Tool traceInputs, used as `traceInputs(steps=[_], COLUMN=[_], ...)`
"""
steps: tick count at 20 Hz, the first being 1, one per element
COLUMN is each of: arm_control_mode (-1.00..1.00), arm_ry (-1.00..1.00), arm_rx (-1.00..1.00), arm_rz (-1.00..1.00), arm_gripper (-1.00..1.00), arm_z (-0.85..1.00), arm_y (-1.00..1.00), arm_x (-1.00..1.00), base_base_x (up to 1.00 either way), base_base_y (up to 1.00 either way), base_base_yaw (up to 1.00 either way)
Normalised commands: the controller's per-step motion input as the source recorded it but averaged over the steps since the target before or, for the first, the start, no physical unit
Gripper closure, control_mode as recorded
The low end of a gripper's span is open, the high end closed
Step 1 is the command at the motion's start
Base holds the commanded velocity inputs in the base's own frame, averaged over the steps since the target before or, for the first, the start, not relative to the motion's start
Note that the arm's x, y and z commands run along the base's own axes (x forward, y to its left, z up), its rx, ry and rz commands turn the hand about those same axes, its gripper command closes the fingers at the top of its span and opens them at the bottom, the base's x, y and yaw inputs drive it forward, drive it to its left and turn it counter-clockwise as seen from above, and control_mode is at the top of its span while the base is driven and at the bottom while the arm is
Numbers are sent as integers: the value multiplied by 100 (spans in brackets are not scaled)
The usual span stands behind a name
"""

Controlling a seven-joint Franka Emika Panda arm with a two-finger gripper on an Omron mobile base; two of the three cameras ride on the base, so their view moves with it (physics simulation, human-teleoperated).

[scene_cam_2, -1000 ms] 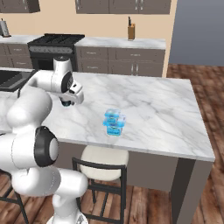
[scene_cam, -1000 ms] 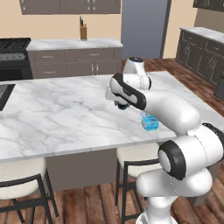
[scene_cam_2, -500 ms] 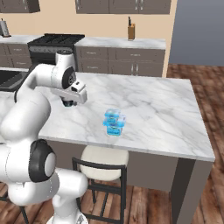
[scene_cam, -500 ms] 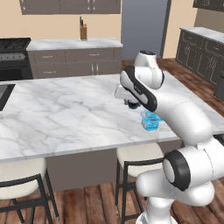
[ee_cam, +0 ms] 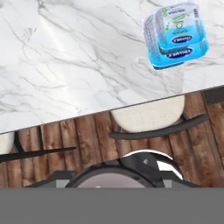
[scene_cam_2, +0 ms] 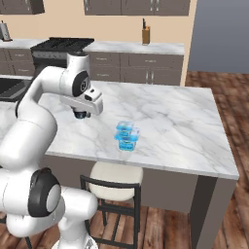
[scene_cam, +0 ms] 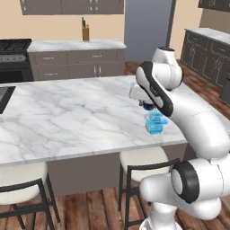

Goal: Stack the yogurt containers by placing the smaller containers on top of the larger containers.

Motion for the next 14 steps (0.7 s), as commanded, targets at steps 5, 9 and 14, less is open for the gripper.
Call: traceInputs(steps=[5,9,14], arm_control_mode=[-100,-100,-100], arm_ry=[-2,-5,-9], arm_rx=[0,0,0], arm_rz=[0,-1,-2], arm_gripper=[100,100,100], arm_z=[10,1,0], arm_y=[-35,-34,-38], arm_x=[-7,0,0], base_base_x=[0,0,0], base_base_y=[0,0,0], base_base_yaw=[0,0,0])
